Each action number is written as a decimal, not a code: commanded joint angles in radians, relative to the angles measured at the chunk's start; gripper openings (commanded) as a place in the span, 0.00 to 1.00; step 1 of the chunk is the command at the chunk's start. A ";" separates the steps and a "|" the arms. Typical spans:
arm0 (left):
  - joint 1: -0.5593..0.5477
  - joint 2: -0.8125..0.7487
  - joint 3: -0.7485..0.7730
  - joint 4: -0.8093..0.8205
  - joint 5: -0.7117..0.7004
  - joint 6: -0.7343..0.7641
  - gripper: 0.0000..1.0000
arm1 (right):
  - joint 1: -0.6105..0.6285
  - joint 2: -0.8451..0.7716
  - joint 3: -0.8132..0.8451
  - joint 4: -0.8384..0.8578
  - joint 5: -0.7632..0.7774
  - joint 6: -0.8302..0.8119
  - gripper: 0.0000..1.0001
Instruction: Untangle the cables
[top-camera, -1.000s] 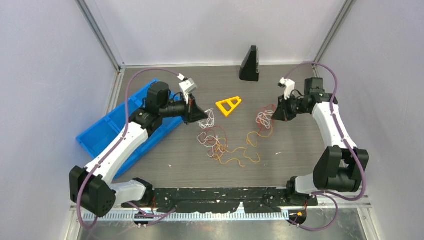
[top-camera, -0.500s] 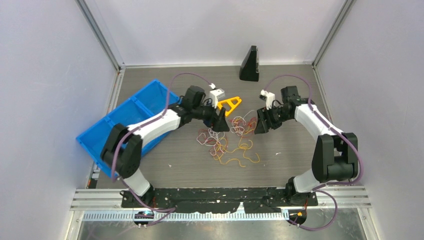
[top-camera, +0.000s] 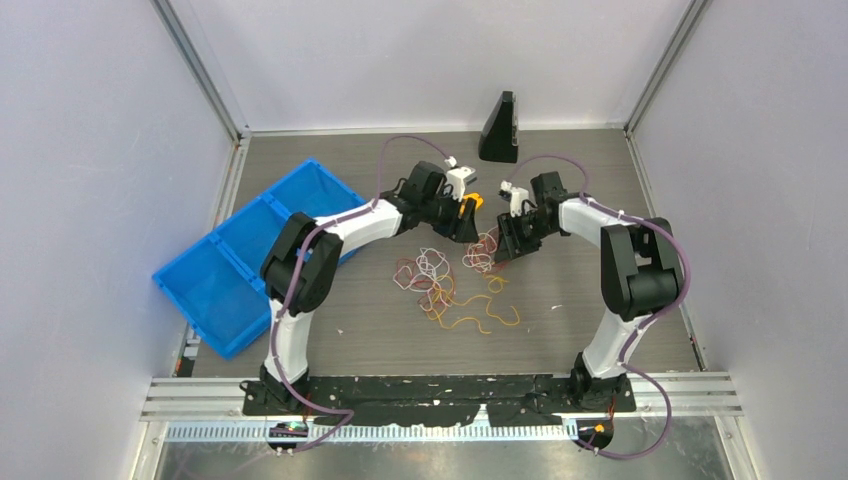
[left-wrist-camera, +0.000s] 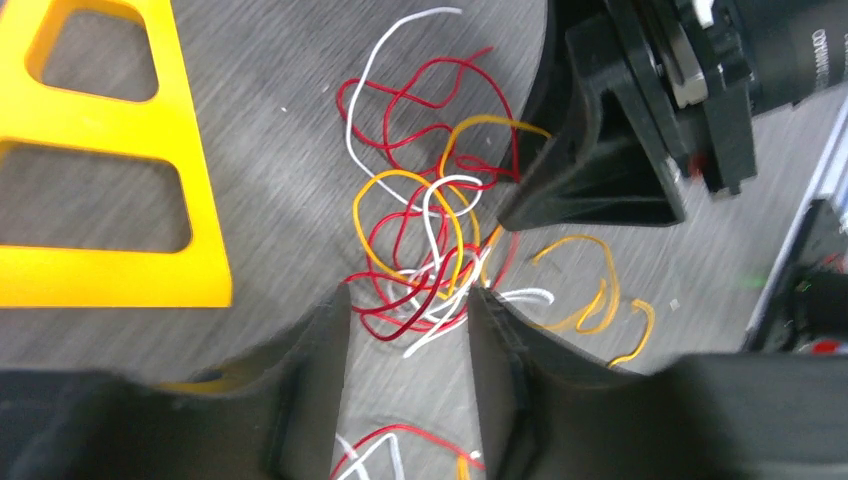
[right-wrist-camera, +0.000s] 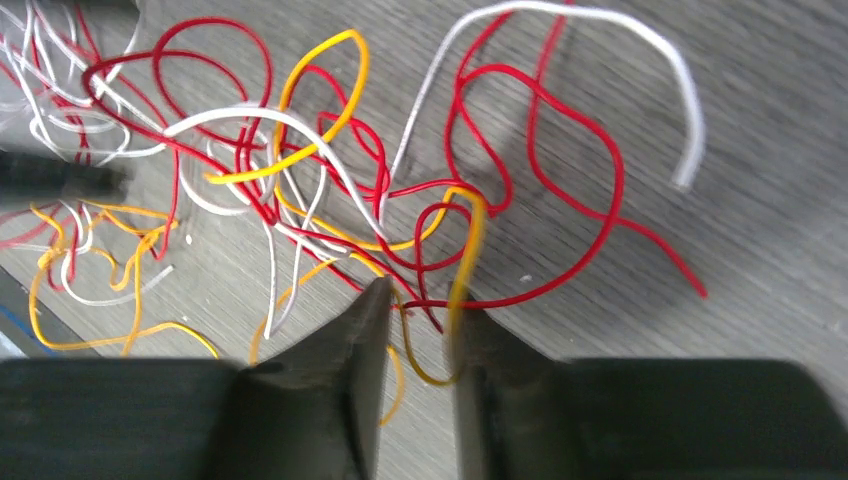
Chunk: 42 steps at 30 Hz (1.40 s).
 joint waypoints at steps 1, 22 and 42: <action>-0.015 0.005 0.023 -0.033 -0.033 0.021 0.18 | -0.007 -0.037 0.033 -0.005 0.076 -0.006 0.23; 0.254 -0.670 -0.351 -0.133 0.233 0.246 0.53 | -0.289 -0.327 0.052 -0.389 -0.204 -0.342 0.05; -0.002 -0.159 -0.172 0.021 0.110 -0.023 0.39 | 0.119 -0.479 0.195 -0.443 -0.397 -0.400 0.05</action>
